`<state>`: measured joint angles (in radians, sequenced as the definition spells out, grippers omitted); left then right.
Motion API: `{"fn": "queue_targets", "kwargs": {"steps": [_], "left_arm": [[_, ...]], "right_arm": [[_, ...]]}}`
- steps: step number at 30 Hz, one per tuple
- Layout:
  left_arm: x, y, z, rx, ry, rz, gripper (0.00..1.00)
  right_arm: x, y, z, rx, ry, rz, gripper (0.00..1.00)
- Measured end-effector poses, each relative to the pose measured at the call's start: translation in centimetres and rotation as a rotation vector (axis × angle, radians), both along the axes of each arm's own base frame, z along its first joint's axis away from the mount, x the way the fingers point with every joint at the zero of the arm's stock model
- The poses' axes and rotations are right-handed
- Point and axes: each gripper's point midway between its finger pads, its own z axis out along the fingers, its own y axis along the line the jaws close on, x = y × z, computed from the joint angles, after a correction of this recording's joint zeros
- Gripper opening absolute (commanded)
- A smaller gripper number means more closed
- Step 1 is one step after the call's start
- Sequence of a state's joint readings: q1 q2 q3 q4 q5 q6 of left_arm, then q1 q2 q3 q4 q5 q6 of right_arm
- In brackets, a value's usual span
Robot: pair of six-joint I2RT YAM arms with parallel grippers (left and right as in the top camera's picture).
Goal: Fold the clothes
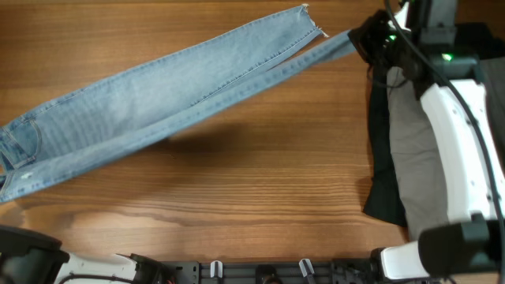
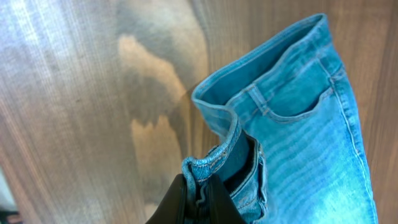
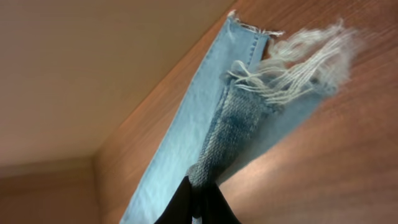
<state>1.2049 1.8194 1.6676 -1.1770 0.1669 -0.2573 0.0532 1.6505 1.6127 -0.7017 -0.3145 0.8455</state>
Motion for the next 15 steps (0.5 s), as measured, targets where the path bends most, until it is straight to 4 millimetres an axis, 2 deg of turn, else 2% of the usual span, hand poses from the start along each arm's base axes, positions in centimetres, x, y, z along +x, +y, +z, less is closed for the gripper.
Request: {"fn": "queue_targets", "kwargs": {"steps": [2,6,8,12,15], "left_arm": [[1.1,0.1,0.1,0.028,0.003,-0.027,0.04],[5.2,0.8,0.9,0.144,-0.007,-0.109,0.04],[7.1,1.2,1.5,0.209,-0.019,-0.138,0.04],[9.5,1.3,2.2,0.275,-0.039,-0.176,0.04],[10.6,0.9,2.3,0.294,-0.031,-0.199,0.04]], "right_arm": [[2.3,0.5,-2.1,0.006,0.002,0.001,0.04],[7.5,1.9,-6.7,0.054,-0.040,0.027,0.04],[9.4,2.5,-8.4,0.080,-0.066,0.037,0.04],[12.2,3.2,-9.8,0.118,-0.143,0.046,0.04],[13.1,3.6,-10.2,0.142,-0.168,0.036,0.04]]}}
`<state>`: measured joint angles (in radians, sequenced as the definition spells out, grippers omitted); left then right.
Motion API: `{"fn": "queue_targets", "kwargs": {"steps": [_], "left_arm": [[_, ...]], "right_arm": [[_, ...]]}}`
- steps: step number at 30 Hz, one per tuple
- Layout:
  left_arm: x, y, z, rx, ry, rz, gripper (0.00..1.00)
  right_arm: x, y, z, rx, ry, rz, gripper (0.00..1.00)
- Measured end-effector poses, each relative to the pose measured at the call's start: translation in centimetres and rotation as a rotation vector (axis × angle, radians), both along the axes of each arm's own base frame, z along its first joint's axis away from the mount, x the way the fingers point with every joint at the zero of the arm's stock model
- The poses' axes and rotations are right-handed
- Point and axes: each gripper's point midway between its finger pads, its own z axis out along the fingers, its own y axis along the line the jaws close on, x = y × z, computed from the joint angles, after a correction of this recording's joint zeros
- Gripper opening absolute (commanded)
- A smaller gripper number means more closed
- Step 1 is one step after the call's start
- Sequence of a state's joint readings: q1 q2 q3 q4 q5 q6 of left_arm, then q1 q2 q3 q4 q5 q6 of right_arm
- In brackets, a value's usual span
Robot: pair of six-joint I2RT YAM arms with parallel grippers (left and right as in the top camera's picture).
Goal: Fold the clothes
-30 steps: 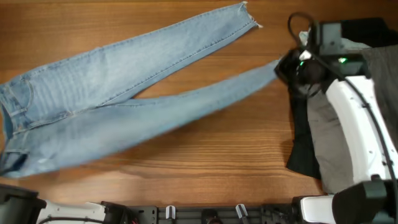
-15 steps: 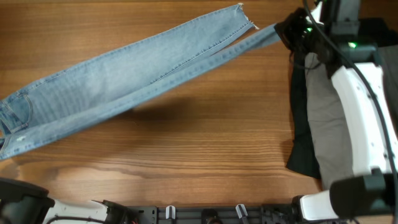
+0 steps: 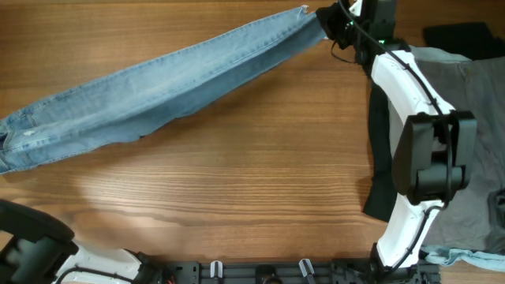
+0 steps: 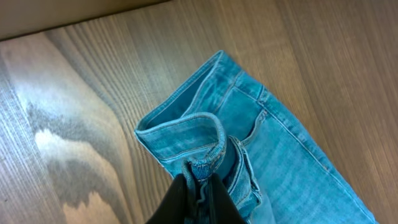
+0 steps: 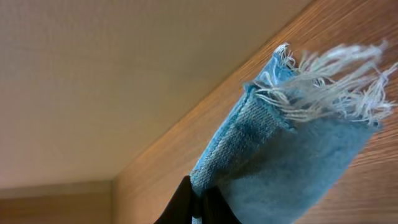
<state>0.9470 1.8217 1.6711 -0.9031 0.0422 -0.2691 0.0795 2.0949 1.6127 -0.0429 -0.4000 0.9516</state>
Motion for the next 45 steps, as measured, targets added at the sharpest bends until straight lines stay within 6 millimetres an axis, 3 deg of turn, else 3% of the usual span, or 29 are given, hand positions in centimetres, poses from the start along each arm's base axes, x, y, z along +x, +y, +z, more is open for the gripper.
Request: {"fn": "queue_targets", "kwargs": {"steps": [6,15,21,22,23,24,25,26,28,31,33,34,37,38,39,42,44,45], "left_arm": [[1.0,-0.6,-0.7,0.021,0.050,-0.015,0.04],[-0.4,0.0,-1.3,0.042,0.126,0.039,0.04],[-0.5,0.4,-4.5,-0.009,0.188,0.056,0.05],[-0.5,0.5,-5.0,-0.017,0.193,0.062,0.05],[-0.5,0.6,-5.4,-0.025,0.199,0.068,0.06],[-0.6,0.6,-5.8,-0.033,0.203,0.073,0.06],[-0.5,0.6,-6.3,-0.042,0.207,0.077,0.07],[-0.5,0.6,-6.5,-0.047,0.210,0.080,0.08],[-0.5,0.7,-6.9,-0.054,0.211,0.087,0.11],[-0.4,0.8,-6.9,-0.050,0.207,0.090,0.12],[-0.4,0.8,-6.9,-0.051,0.206,0.091,0.13],[-0.4,0.8,-6.9,-0.051,0.205,0.093,0.13],[-0.4,0.8,-6.9,-0.050,0.204,0.093,0.14],[-0.4,0.8,-6.9,-0.050,0.204,0.093,0.14],[-0.4,0.8,-6.9,-0.050,0.204,0.093,0.14],[-0.4,0.8,-6.9,-0.050,0.204,0.093,0.15],[-0.4,0.8,-6.9,-0.050,0.204,0.093,0.15],[-0.4,0.8,-6.9,-0.050,0.204,0.093,0.15]], "right_arm": [[1.3,0.9,-2.0,0.014,-0.012,-0.026,0.04],[2.1,2.7,-4.1,0.032,-0.020,-0.036,0.04],[2.2,2.7,-4.1,0.030,-0.023,-0.042,0.05],[2.2,2.6,-4.1,0.028,-0.024,-0.044,0.10],[2.3,2.7,-4.1,0.027,-0.027,-0.046,0.34],[2.3,2.9,-4.1,0.025,-0.032,-0.046,0.75],[2.5,3.0,-4.0,0.029,-0.041,-0.050,0.93],[2.6,3.1,-4.0,0.030,-0.050,-0.052,0.99],[3.1,3.8,-4.5,0.013,-0.086,-0.033,1.00],[2.0,4.1,-6.6,-0.065,-0.040,0.041,1.00],[0.0,3.6,-9.3,-0.135,0.082,0.104,1.00],[-3.1,2.2,-12.2,-0.211,0.237,0.165,1.00],[-6.4,0.0,-13.5,-0.291,0.354,0.237,1.00],[-8.2,-1.1,-12.9,-0.328,0.396,0.277,1.00],[-8.7,-1.9,-11.5,-0.356,0.383,0.296,1.00],[-8.9,-3.3,-3.8,-0.437,0.217,0.310,1.00],[-8.3,-3.1,2.7,-0.478,0.037,0.298,1.00],[-7.9,-2.9,5.0,-0.491,-0.033,0.291,0.99]]}}
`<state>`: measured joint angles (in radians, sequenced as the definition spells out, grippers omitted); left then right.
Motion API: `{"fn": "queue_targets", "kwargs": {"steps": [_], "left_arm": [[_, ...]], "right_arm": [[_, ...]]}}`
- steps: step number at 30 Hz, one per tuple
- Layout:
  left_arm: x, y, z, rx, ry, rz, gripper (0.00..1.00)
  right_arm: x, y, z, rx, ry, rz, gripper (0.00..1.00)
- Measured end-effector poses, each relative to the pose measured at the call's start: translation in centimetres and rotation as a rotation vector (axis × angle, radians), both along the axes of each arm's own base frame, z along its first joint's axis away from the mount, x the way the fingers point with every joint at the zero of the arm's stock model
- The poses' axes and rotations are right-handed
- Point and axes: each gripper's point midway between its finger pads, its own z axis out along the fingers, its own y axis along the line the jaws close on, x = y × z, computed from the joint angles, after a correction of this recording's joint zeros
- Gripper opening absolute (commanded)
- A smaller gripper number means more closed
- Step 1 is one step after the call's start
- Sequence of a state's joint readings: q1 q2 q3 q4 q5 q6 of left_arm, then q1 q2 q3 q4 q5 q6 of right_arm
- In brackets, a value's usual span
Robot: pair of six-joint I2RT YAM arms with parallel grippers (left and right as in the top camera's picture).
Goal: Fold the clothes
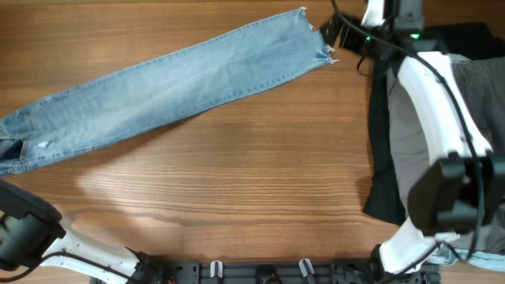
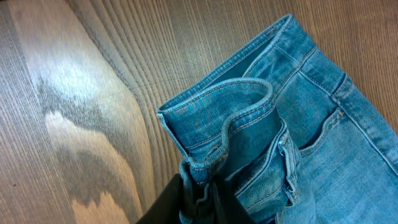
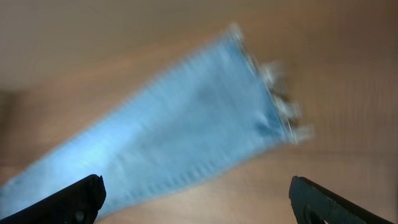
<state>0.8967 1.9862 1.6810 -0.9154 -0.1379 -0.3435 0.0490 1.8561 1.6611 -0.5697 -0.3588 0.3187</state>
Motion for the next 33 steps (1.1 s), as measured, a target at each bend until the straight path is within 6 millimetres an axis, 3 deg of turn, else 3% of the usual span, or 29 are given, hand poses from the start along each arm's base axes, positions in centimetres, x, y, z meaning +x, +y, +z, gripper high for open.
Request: {"fn": "queue_targets", "kwargs": {"steps": [1,3,5,6,9,11,14,21,24,25,33], "left_arm": [[0.0,0.0,0.0,0.000,0.000,0.000,0.15],[0.0,0.0,0.0,-0.001,0.001,0.000,0.15],[-0.1,-0.1,0.0,-0.004,0.003,0.000,0.15],[-0.1,-0.1,0.0,-0.003,0.003,0.000,0.15],[-0.1,-0.1,0.0,-0.003,0.003,0.000,0.16],[-0.1,-0.1,0.0,-0.003,0.003,0.000,0.16],[-0.1,-0.1,0.0,-0.003,0.003,0.000,0.17],[0.0,-0.1,0.0,-0.003,0.002,0.000,0.17],[0.0,-0.1,0.0,-0.003,0.002,0.000,0.18],[0.0,-0.1,0.0,-0.003,0.002,0.000,0.18],[0.0,-0.1,0.0,-0.002,0.002,0.000,0.18]], "right_arm": [[0.4,0.2,1.6,0.000,-0.054,0.006,0.96],[1.2,0.5,2.1,0.005,-0.095,0.008,0.74],[2.2,0.6,-0.2,0.036,-0.047,-0.021,0.50],[2.6,0.6,-2.0,0.057,-0.001,-0.044,0.48],[3.2,0.6,-8.4,0.111,0.149,-0.115,0.49],[3.1,0.6,-12.7,0.131,0.242,-0.153,0.66],[2.9,0.6,-16.3,0.149,0.316,-0.189,0.67],[3.0,0.6,-17.2,0.164,0.334,-0.210,0.63],[2.9,0.6,-19.1,0.167,0.372,-0.237,0.61],[2.9,0.6,-20.0,0.168,0.382,-0.244,0.58],[4.6,0.5,-19.6,0.187,0.316,-0.268,0.22]]}}
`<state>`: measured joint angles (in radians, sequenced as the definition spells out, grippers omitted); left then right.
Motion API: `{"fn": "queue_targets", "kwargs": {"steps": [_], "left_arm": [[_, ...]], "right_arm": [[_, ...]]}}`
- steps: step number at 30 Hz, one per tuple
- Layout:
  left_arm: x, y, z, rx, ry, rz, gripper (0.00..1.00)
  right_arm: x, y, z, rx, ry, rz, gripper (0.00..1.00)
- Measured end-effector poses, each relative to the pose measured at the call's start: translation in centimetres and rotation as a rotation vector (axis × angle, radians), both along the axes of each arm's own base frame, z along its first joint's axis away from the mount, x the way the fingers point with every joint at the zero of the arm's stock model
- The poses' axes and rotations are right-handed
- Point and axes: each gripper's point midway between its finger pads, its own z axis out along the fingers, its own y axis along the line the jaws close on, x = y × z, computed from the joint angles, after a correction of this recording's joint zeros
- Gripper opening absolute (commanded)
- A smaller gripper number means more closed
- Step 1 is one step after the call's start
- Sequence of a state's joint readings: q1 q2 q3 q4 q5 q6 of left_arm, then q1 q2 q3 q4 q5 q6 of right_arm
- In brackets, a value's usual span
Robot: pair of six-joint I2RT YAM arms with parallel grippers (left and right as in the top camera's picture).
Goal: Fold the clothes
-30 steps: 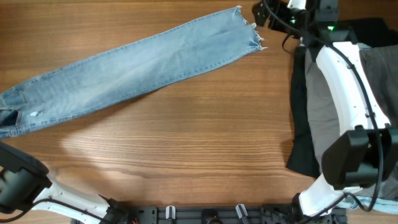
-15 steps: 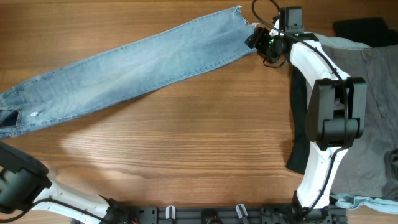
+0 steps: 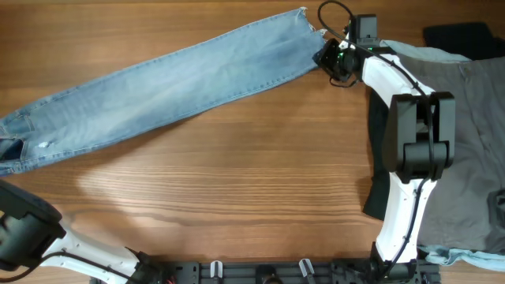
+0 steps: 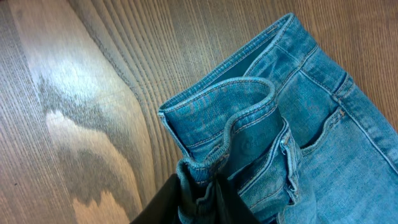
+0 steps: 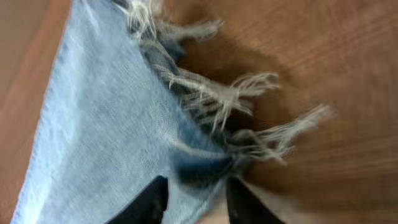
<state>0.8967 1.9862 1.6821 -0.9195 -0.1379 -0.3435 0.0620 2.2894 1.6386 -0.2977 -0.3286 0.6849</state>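
Observation:
Light-blue jeans [image 3: 173, 83] lie flat and stretched in a diagonal across the wooden table [image 3: 237, 181], waist at the left edge, frayed hem [image 3: 308, 20] at the far right. My left gripper [image 4: 199, 200] is shut on the bunched waistband [image 4: 230, 106]; it is out of the overhead view. My right gripper [image 3: 327, 57] sits low at the hem's near corner. In the right wrist view it [image 5: 196, 200] stands open, its fingers [image 5: 152, 199] astride the frayed hem [image 5: 211, 99], with denim between them.
A grey garment [image 3: 465, 118] lies piled at the right of the table over a black cloth [image 3: 383, 189]. Another dark cloth [image 3: 458, 35] is at the far right corner, and a pale blue piece [image 3: 465, 256] at the near right.
My right gripper was wide open, off to the right of the hem. Now it is down at the hem's corner with its fingers astride the frayed edge. The left grip and the jeans are unchanged.
First both grippers held the jeans stretched, right shut on one hem with the legs apart. Then the held hem was at the other, legs together. Later the jeans lay flat, the right gripper open and clear. Now it is back at the hem.

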Motion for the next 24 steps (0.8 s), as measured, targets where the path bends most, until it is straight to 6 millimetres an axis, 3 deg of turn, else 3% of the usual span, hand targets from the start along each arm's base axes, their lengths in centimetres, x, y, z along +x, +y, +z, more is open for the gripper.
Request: {"fn": "queue_targets", "kwargs": {"steps": [2,3,12,15,16,20,24], "left_arm": [[0.0,0.0,0.0,0.000,0.000,0.000,0.18],[0.0,0.0,0.0,0.000,0.000,0.000,0.18],[0.0,0.0,0.0,-0.001,0.001,0.000,0.18],[-0.1,-0.1,0.0,-0.004,0.006,0.000,0.20],[-0.1,-0.1,0.0,-0.003,0.007,0.001,0.20],[-0.1,0.0,0.0,-0.001,0.005,0.001,0.20],[-0.1,0.0,0.0,-0.001,0.005,0.001,0.20]], "right_arm": [[0.7,0.0,0.5,0.001,-0.038,0.001,0.15],[0.9,0.1,0.7,0.002,-0.049,0.001,0.04],[0.6,1.2,1.3,0.074,-0.049,0.044,0.04],[0.7,2.1,3.9,0.170,-0.065,0.038,0.04],[1.4,2.6,6.8,0.222,-0.121,0.031,0.04],[3.2,3.9,12.8,0.350,-0.239,-0.010,0.04],[3.7,5.3,13.6,0.388,-0.244,-0.078,0.04]]}}
